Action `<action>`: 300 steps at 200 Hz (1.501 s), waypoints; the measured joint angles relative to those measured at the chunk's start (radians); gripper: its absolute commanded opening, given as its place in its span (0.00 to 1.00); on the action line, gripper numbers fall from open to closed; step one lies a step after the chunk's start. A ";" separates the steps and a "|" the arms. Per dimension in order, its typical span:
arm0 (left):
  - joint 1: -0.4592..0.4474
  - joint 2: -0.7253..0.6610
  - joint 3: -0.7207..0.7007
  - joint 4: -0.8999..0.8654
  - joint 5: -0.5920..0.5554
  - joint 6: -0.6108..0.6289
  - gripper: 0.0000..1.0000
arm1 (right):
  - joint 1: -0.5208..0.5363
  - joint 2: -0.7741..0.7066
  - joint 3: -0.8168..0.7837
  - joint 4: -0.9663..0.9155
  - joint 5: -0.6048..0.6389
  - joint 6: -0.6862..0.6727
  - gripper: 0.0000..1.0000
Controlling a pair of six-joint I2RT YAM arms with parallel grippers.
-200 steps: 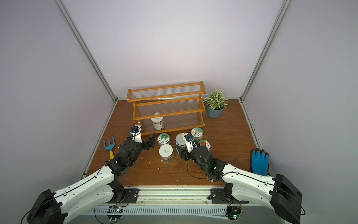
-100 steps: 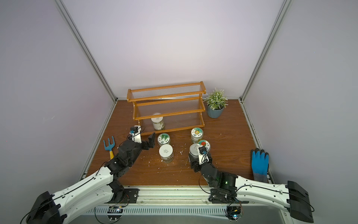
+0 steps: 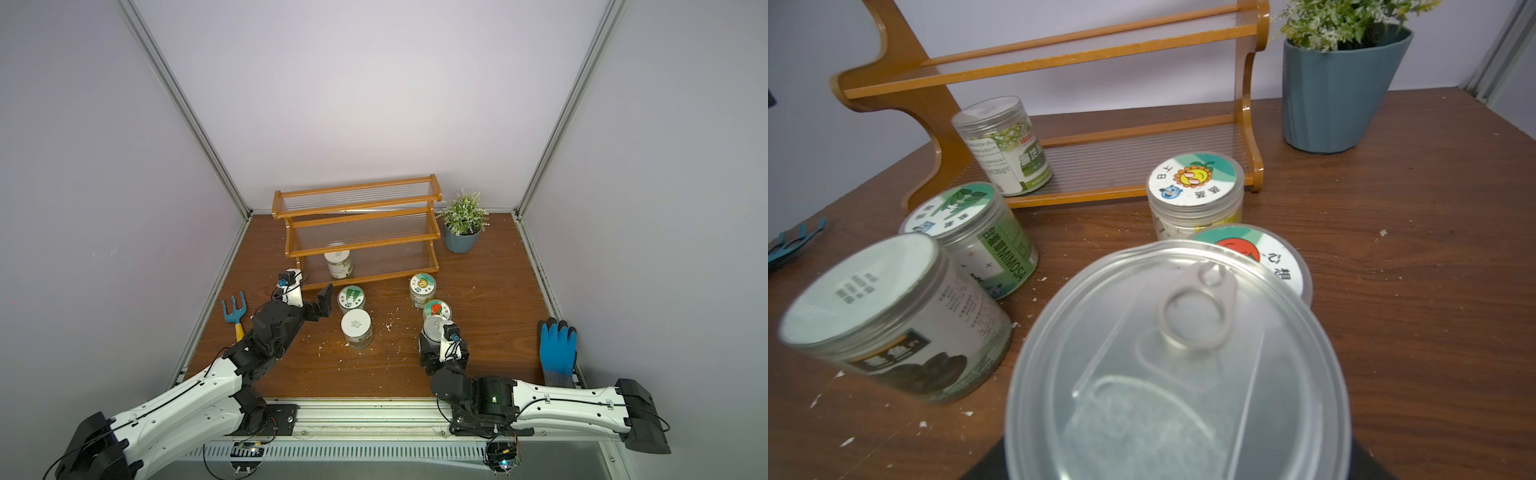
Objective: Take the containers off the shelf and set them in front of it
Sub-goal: Place the container at the center of the board.
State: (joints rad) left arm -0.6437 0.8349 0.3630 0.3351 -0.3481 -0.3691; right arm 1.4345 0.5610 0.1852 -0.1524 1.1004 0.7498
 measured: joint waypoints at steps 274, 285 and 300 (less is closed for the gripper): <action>0.000 -0.017 0.000 -0.001 0.004 0.000 1.00 | 0.043 0.449 0.107 -0.340 0.178 0.644 0.99; 0.000 -0.017 0.000 -0.001 0.004 0.000 1.00 | 0.043 0.432 0.108 -0.340 0.178 0.632 0.99; 0.000 -0.017 0.000 -0.001 0.004 0.000 1.00 | 0.043 0.407 0.112 -0.340 0.178 0.609 0.99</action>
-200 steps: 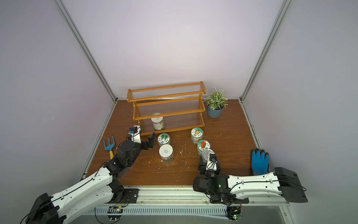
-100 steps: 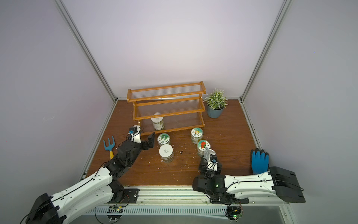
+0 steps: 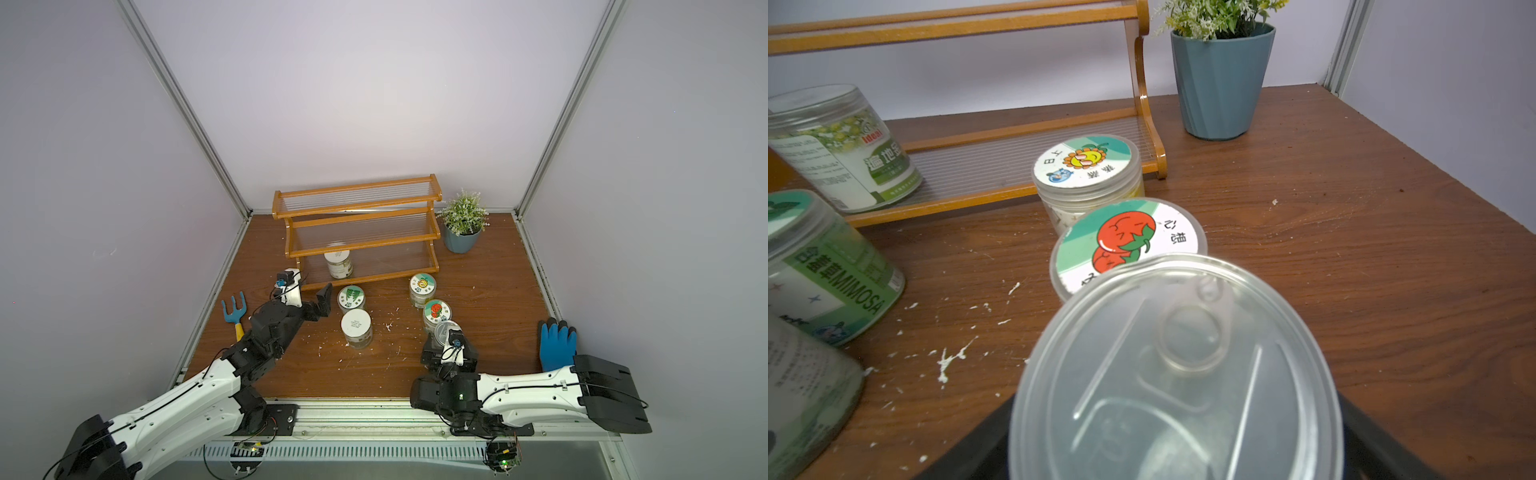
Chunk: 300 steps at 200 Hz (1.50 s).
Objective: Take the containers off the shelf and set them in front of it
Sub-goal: Place the container at the center of the board.
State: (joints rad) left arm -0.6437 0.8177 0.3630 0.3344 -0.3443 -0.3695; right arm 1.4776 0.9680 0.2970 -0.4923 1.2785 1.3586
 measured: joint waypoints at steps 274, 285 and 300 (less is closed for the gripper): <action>0.000 0.004 0.014 -0.018 -0.007 0.005 1.00 | -0.005 -0.223 0.278 -0.115 0.011 -0.344 0.99; 0.000 0.030 0.046 -0.037 -0.018 0.008 1.00 | -0.025 -0.238 0.285 -0.019 0.005 -0.476 0.99; 0.001 0.087 0.104 -0.053 -0.032 0.011 1.00 | -0.086 -0.249 0.291 0.110 -0.034 -0.629 0.99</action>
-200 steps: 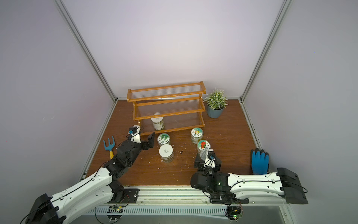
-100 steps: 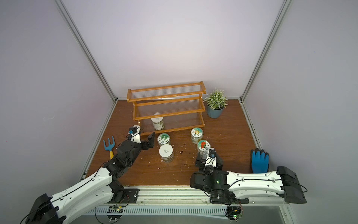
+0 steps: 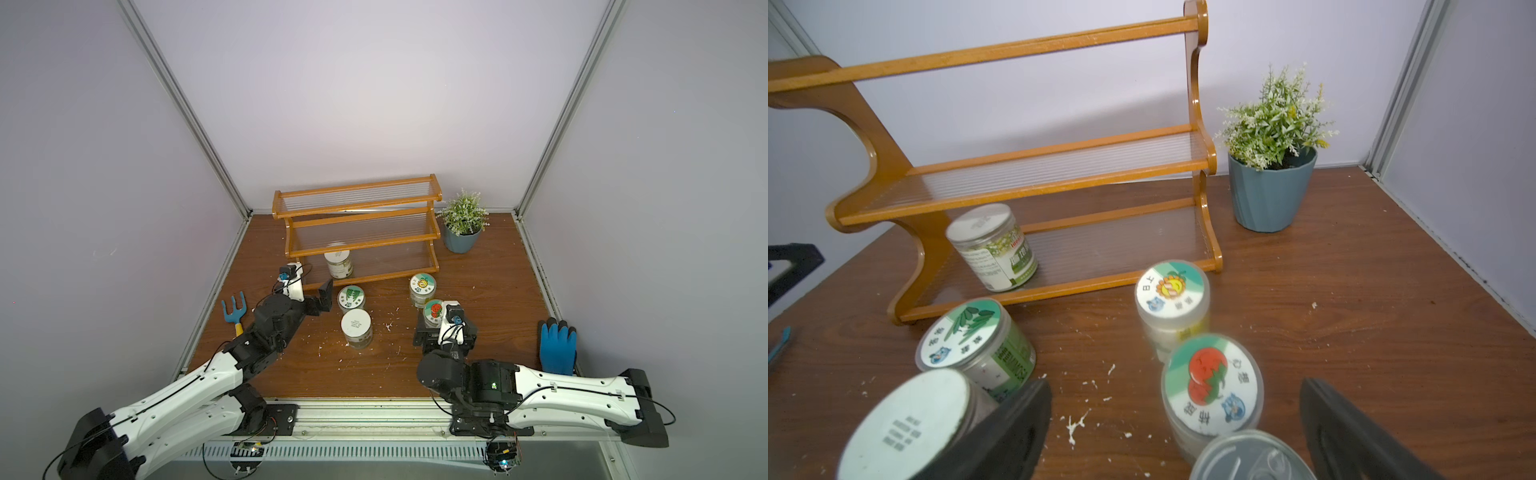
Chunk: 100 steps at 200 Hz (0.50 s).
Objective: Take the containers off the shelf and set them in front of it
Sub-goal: 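Place the container at the center of the board, then pick up a container from the shelf.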
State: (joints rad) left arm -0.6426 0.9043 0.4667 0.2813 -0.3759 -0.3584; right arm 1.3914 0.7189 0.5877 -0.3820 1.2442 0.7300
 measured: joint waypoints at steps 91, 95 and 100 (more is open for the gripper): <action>0.009 0.318 0.192 -0.045 0.020 -0.018 1.00 | -0.399 0.102 0.008 0.441 -0.443 -0.436 0.99; 0.009 0.327 0.196 -0.048 0.019 -0.021 1.00 | -0.410 0.104 0.008 0.449 -0.458 -0.442 0.99; 0.010 0.337 0.202 -0.051 0.019 -0.025 1.00 | -0.422 0.106 0.007 0.457 -0.474 -0.446 0.99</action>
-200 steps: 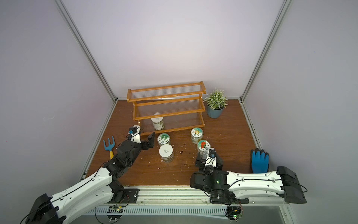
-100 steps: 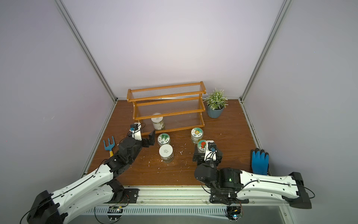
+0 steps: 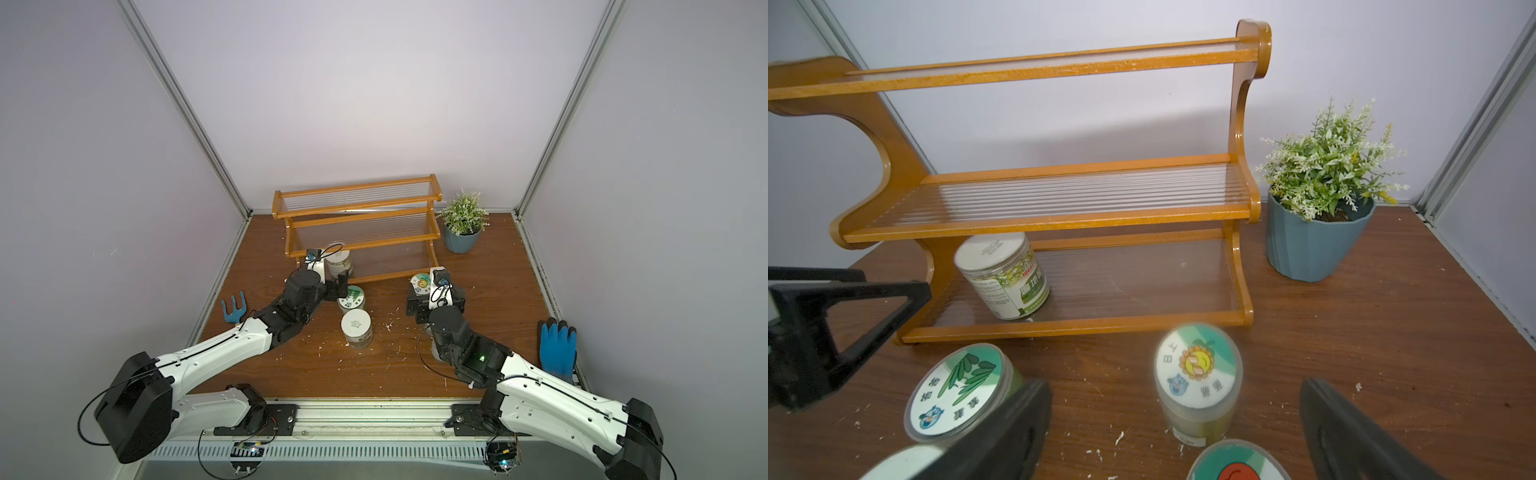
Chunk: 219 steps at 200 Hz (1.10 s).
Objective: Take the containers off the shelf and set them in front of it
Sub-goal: 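Pick up a container from the shelf.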
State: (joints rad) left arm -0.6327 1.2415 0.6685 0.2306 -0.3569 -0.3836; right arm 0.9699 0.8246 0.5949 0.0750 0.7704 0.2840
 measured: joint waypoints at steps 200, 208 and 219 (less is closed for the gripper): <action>0.056 0.408 0.303 -0.167 -0.048 -0.122 1.00 | -0.161 0.087 0.000 0.146 -0.257 -0.018 0.99; 0.056 0.414 0.303 -0.164 -0.049 -0.122 1.00 | -0.161 0.087 0.000 0.146 -0.257 -0.018 0.99; 0.056 0.424 0.303 -0.158 -0.049 -0.121 1.00 | -0.161 0.087 0.000 0.146 -0.257 -0.018 0.99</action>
State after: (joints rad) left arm -0.5762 1.6653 0.9714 0.0731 -0.4057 -0.5049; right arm 0.8093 0.9119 0.5945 0.2211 0.5133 0.2657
